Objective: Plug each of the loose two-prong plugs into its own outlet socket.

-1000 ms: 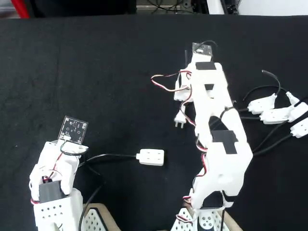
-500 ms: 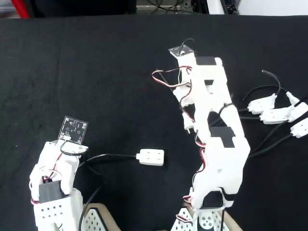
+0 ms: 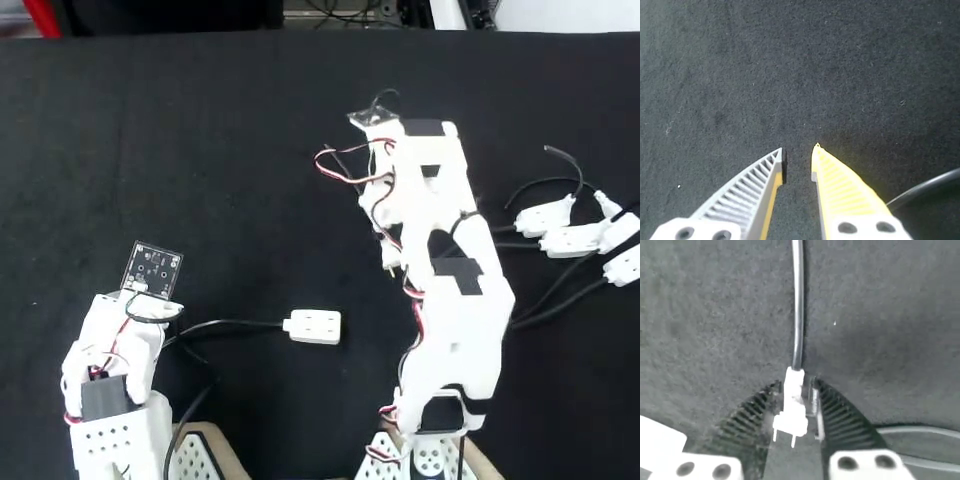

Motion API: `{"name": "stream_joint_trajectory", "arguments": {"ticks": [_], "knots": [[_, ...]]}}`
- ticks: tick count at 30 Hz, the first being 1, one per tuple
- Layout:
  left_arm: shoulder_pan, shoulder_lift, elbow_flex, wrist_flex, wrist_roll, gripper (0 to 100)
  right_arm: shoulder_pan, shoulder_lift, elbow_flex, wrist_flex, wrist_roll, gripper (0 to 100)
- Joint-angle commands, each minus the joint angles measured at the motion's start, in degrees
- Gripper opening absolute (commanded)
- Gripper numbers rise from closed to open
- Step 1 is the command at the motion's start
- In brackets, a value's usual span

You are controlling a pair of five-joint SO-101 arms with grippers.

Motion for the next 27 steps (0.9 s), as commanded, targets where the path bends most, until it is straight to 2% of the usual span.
{"name": "stream_joint_trajectory", "arguments": {"ticks": [1,9,14,16,27], "knots": [[-0.22,-0.35,1.10,-0.70,-0.53,11,1.14,1.27,-1.45,0.53,2.64,15.2],[-0.22,-0.35,1.10,-0.70,-0.53,11,1.49,4.70,-3.30,5.45,7.12,16.8],[-0.22,-0.35,1.10,-0.70,-0.53,11,1.58,5.05,-5.05,6.51,6.68,0.9],[-0.22,-0.35,1.10,-0.70,-0.53,11,1.67,5.32,-6.90,8.35,6.59,3.1],[-0.22,-0.35,1.10,-0.70,-0.53,11,1.41,5.32,-20.26,14.33,6.95,1.2]]}}
